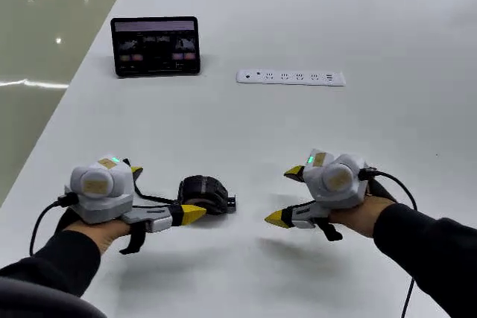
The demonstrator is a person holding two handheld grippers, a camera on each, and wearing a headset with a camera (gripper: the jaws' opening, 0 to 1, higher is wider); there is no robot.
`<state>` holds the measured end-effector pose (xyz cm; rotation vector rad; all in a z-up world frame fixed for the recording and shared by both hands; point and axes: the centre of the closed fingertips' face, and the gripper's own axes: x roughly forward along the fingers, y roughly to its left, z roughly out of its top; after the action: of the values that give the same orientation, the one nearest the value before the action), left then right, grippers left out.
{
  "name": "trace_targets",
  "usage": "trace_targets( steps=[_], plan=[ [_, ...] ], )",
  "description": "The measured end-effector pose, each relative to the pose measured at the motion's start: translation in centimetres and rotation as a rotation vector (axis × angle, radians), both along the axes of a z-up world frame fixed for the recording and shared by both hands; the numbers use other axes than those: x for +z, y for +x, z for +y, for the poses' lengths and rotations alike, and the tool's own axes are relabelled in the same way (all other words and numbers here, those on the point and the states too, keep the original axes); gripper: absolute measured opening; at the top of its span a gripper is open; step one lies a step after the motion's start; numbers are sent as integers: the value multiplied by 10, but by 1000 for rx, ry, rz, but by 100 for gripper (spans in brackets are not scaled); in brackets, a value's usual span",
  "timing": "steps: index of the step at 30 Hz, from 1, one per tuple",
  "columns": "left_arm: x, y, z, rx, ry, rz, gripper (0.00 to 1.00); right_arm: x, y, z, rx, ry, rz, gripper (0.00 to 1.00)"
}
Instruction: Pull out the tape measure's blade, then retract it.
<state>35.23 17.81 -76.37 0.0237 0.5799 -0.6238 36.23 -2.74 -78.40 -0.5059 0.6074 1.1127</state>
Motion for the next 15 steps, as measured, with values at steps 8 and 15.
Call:
trace_targets(
  steps=[8,15],
  plan=[
    [19,-14,25,-11,46,-25,100,26,-6,-58,-134,50,-30,72],
    [25,-27,35,-21,58,-23,100,35,-25,-117,-241,58,-39,83]
  ],
)
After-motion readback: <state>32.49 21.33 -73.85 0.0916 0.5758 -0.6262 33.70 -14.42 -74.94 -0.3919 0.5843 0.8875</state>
